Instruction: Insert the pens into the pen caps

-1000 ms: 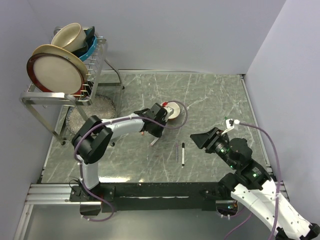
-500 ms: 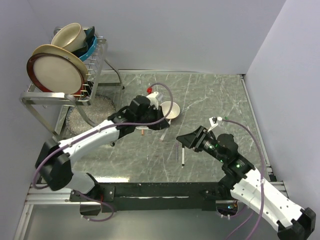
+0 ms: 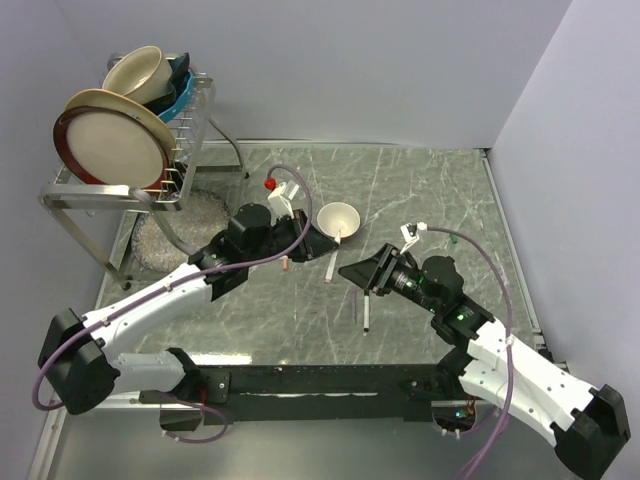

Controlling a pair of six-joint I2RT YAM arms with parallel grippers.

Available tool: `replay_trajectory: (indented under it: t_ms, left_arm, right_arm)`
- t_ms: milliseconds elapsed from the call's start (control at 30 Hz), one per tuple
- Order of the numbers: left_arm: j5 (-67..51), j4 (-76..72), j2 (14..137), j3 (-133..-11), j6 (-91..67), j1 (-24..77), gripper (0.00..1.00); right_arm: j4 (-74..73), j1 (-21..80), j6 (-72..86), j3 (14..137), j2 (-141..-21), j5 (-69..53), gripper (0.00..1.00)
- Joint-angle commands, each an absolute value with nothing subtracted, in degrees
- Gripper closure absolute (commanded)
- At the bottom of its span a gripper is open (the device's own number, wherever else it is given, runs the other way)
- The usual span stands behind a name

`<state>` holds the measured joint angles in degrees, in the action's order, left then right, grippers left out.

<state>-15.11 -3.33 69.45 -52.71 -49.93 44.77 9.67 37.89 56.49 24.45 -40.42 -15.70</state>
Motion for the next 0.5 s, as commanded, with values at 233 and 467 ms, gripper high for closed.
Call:
replay_trajectory:
  t_ms: [233, 467]
  left_arm:
    - [-14.33, -8.0, 66.36, -51.68, -51.06, 45.09, 0.99]
    - [-14.24, -9.23, 63.99, -50.36, -53.17, 45.09, 0.99]
  right_arm:
    - [13.89, 43.94, 53.17, 33.22, -47.55, -13.8, 0.48]
    - [13.0, 45.44, 53.79, 34.1, -47.64, -9.14, 0.61]
